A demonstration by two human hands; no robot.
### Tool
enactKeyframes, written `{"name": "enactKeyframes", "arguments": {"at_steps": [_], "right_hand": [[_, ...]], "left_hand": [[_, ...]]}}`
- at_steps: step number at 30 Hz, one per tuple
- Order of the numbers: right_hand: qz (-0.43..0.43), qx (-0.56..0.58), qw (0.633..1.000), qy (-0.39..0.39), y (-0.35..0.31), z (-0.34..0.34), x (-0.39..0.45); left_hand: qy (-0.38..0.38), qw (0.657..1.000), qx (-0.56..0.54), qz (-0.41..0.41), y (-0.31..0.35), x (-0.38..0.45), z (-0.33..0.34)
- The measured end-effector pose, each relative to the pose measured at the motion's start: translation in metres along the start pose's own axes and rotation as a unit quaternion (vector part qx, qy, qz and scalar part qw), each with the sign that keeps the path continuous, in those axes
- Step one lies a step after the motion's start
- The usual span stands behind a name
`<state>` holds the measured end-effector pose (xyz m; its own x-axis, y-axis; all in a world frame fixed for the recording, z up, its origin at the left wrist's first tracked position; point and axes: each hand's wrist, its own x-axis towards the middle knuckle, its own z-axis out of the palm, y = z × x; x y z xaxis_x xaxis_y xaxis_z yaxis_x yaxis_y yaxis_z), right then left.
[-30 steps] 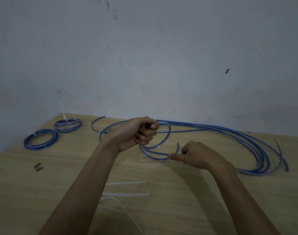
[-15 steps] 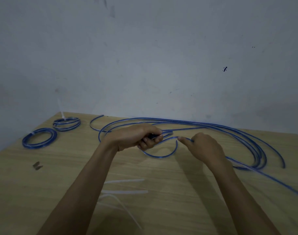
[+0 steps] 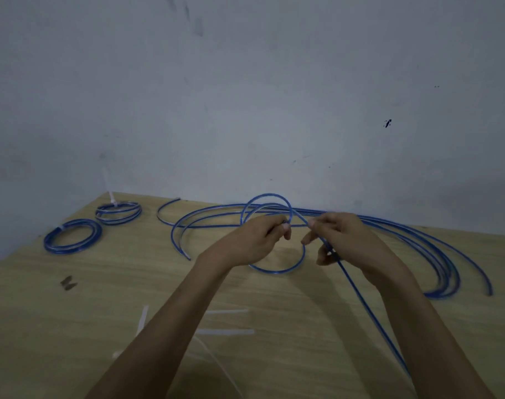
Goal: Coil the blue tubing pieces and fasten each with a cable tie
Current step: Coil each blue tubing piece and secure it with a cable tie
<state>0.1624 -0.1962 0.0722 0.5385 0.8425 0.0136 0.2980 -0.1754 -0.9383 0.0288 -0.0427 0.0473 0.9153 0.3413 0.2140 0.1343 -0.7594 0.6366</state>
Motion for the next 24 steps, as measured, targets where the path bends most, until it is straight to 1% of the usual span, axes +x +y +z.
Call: {"name": "enactKeyframes", "arguments": {"at_steps": [2, 4, 6, 7, 9, 11, 13, 15, 16, 18, 20, 22, 24], "right_hand": [[0.013, -0.006, 1.000, 0.012, -0.001, -0.001, 0.000], [0.011, 0.061, 0.998, 0.018, -0.004, 0.001, 0.002], [-0.016, 0.129, 0.992, 0.001, -0.007, 0.002, 0.002], [-0.034, 0.136, 0.990, -0.009, -0.008, 0.003, 0.001], [-0.051, 0.105, 0.993, -0.019, -0.007, 0.005, 0.000], [-0.037, 0.056, 0.998, -0.014, -0.008, 0.008, -0.002], [-0.011, 0.019, 1.000, 0.011, -0.008, 0.012, -0.002], [-0.005, 0.022, 0.999, 0.032, -0.009, 0.015, -0.001], [-0.007, 0.055, 0.998, 0.035, -0.011, 0.016, 0.001], [-0.016, 0.153, 0.988, 0.013, -0.013, 0.017, 0.003], [-0.032, 0.198, 0.980, -0.018, -0.015, 0.019, 0.002], [-0.054, 0.173, 0.982, -0.043, -0.016, 0.023, -0.003], [-0.072, 0.136, 0.987, -0.049, -0.017, 0.025, -0.008]], "left_hand": [[0.031, 0.999, -0.007, -0.005, -0.004, 0.001, 0.000], [0.054, 0.998, -0.014, -0.006, -0.007, 0.001, -0.002], [0.069, 0.997, -0.025, 0.002, -0.009, 0.002, -0.005], [0.072, 0.997, -0.036, 0.009, -0.010, 0.002, -0.006], [0.074, 0.995, -0.071, 0.019, -0.008, 0.002, -0.007], [0.076, 0.990, -0.114, 0.017, -0.006, 0.003, -0.006], [0.089, 0.986, -0.140, 0.010, -0.005, 0.003, -0.003], [0.106, 0.982, -0.154, -0.004, -0.006, 0.004, -0.002], [0.114, 0.981, -0.160, -0.010, -0.007, 0.005, -0.002], [0.120, 0.974, -0.189, -0.020, -0.008, 0.005, -0.003], [0.113, 0.958, -0.261, -0.026, -0.004, 0.005, -0.003], [0.109, 0.942, -0.316, -0.024, 0.001, 0.006, -0.001], [0.109, 0.932, -0.344, -0.023, 0.004, 0.006, 0.001]]}}
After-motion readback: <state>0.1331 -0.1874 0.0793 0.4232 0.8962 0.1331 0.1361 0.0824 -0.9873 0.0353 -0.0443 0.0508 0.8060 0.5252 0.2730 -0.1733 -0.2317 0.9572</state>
